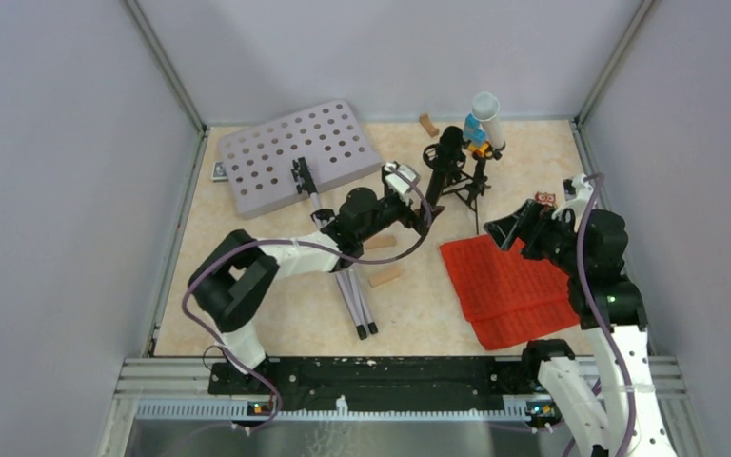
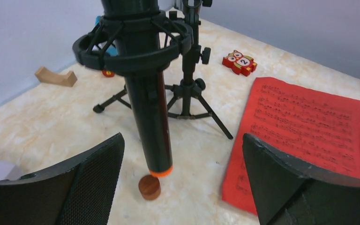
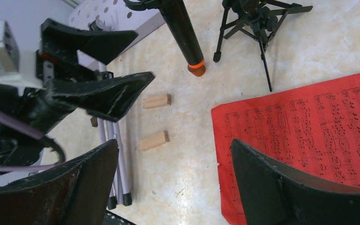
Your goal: Pack up the instrument practice props
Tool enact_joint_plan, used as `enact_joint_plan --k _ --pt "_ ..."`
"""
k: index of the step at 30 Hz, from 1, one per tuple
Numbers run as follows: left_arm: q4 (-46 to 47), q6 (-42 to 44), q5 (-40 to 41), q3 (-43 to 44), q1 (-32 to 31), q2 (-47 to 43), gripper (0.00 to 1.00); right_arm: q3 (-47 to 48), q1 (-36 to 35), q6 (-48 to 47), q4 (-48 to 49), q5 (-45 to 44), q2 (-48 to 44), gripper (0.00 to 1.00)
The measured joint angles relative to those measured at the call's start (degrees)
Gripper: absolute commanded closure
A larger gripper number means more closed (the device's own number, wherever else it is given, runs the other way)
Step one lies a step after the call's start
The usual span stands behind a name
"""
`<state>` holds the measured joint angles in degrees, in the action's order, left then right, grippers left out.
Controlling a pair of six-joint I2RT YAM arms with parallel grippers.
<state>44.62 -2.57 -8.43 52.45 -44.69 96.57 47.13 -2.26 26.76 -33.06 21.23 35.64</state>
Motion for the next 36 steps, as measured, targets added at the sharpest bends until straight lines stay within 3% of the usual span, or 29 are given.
enact_joint_plan --k 9,19,28,31,36 --pt "7.1 3.4 -0.5 12.8 0.0 14.4 0.03 0.0 0.1 -0.5 -2.0 1.4 -1.7 0.12" --pt "7.0 4.9 3.2 23.6 0.1 24.9 0.18 0.2 0.1 -2.1 -4.7 1.6 -1.9 0.13" --pt "5.1 4.9 4.7 27.7 1.2 27.1 0.73 0.2 0.1 -2.7 -6.1 1.6 -2.6 0.13" --pt "5.5 4.6 4.9 26.6 1.3 26.8 0.82 0.2 0.1 -2.7 -6.1 1.6 -2.7 0.13" --pt "8.0 4.3 5.0 16.2 1.4 20.1 0.86 0.2 0.2 -2.8 -6.0 2.0 -3.0 0.14"
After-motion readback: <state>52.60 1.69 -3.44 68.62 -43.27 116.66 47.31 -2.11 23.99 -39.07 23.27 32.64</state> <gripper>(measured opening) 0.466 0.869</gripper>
